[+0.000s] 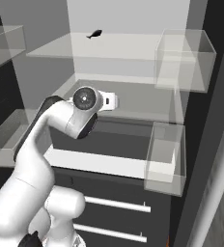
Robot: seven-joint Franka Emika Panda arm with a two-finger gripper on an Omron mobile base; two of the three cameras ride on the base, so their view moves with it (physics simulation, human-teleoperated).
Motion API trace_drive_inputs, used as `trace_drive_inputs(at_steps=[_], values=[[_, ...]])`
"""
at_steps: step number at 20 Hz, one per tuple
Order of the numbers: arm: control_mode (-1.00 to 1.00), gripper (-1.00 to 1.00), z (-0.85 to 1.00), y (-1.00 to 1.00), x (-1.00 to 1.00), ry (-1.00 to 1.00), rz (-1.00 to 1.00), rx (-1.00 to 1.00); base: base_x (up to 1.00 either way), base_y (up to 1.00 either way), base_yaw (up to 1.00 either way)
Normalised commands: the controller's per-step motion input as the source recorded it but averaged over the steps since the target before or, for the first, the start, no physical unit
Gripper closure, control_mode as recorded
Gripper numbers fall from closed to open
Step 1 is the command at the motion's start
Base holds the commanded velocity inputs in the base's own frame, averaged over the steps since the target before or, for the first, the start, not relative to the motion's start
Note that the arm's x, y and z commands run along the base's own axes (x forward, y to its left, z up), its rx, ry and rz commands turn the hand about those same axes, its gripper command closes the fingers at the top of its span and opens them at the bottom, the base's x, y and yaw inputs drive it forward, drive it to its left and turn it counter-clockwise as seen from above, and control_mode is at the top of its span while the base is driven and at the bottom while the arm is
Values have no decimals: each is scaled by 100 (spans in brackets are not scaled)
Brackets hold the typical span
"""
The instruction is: Pick the cheese from the fridge and the cheese grater from the cabinet and place them next to the salad bowl.
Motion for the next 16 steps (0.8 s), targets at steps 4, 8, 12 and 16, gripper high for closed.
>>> trace_drive_inputs(at_steps=[4,8,12,16], values=[[-100,100,69,0,-100,0,11,0,0,0,0],[-100,100,55,0,-100,0,8,0,0,0,0],[-100,100,42,0,-100,0,2,0,0,0,0],[-100,100,8,0,-100,0,4,0,0,0,0]])
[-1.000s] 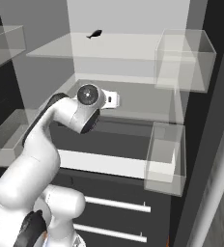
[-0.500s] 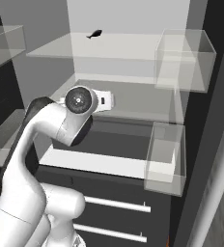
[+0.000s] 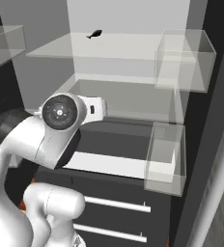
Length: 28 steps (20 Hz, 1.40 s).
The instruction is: Pick the cheese from the fridge and the cheese grater from the cabinet and place them next to the salad bowl.
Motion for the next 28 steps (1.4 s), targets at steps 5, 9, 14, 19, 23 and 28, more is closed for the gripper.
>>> trace_drive_inputs(at_steps=[5,9,14,19,23,28], values=[[-100,100,-3,6,-94,1,4,0,0,0,0],[-100,100,-18,61,-32,3,0,-7,0,0,0],[-100,100,-42,73,-1,8,3,-9,0,0,0],[-100,100,-6,-8,-29,1,0,-1,0,0,0],[-100,100,0,-22,-24,0,-1,0,0,0,0],[-100,100,0,-5,-4,0,0,0,0,0,0]])
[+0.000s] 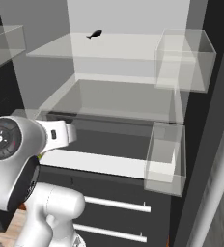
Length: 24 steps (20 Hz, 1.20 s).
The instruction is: Pick the cheese from the fridge and the cheese grater from the cabinet and place them next to the salad bowl.
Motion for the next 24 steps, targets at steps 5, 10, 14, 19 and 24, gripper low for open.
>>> trace_drive_inputs(at_steps=[5,10,14,19,24], values=[[-100,100,-10,-32,-40,0,0,0,0,0,0],[-100,100,-8,-8,-17,0,0,0,0,0,0],[-100,100,-8,1,11,0,0,0,0,0,0],[-100,100,-5,0,2,2,0,0,0,0,0],[100,100,-1,0,0,3,0,0,-1,-1,0]])
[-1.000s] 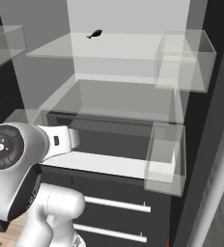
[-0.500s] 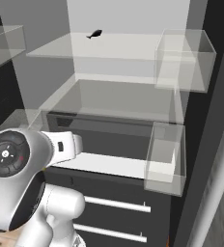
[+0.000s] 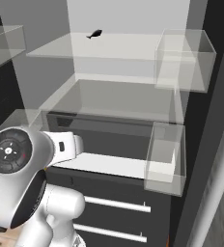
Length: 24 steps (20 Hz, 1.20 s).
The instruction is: Pick the cheese from the fridge and the cheese grater from the cabinet and place them next to the salad bowl.
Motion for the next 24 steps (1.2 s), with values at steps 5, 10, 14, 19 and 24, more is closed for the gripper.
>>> trace_drive_inputs(at_steps=[5,10,14,19,24], values=[[100,100,0,0,0,0,0,0,-50,-21,3],[100,100,0,0,0,0,0,0,-69,-16,8],[100,100,0,0,0,0,0,0,-68,-22,17],[100,100,0,0,0,0,0,0,-61,-12,27],[100,100,0,0,0,0,0,0,-47,-4,47]])
